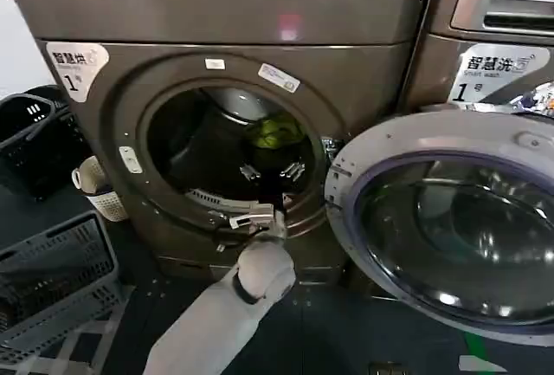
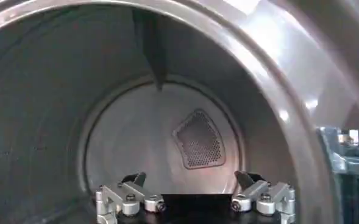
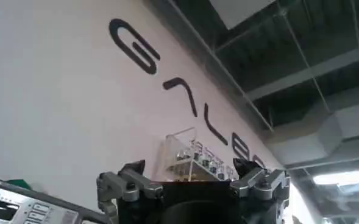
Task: Grasp the clothes from the dryer.
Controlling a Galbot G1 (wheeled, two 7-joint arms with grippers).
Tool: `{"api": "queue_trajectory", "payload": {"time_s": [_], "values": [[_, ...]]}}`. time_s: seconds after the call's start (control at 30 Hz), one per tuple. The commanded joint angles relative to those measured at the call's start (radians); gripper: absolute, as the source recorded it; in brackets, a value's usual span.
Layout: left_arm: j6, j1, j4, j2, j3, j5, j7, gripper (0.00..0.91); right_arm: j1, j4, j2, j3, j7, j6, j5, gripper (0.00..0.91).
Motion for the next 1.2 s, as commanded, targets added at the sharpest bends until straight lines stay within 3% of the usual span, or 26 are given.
{"api": "queue_trajectory", "payload": {"time_s": [0.03, 1.2], "values": [[0.0, 0.0, 0.001, -0.002, 0.001, 0.0, 0.001, 0.907, -0.001, -0.001, 0.0, 0.002, 0.0, 0.001, 0.001, 0.907], [0.001, -0.013, 0.007, -0.003, -0.003, -0.007, 0.001, 0.907, 0.001, -0.013, -0.009, 0.008, 0.001, 0.003, 0.001, 0.907]]}}
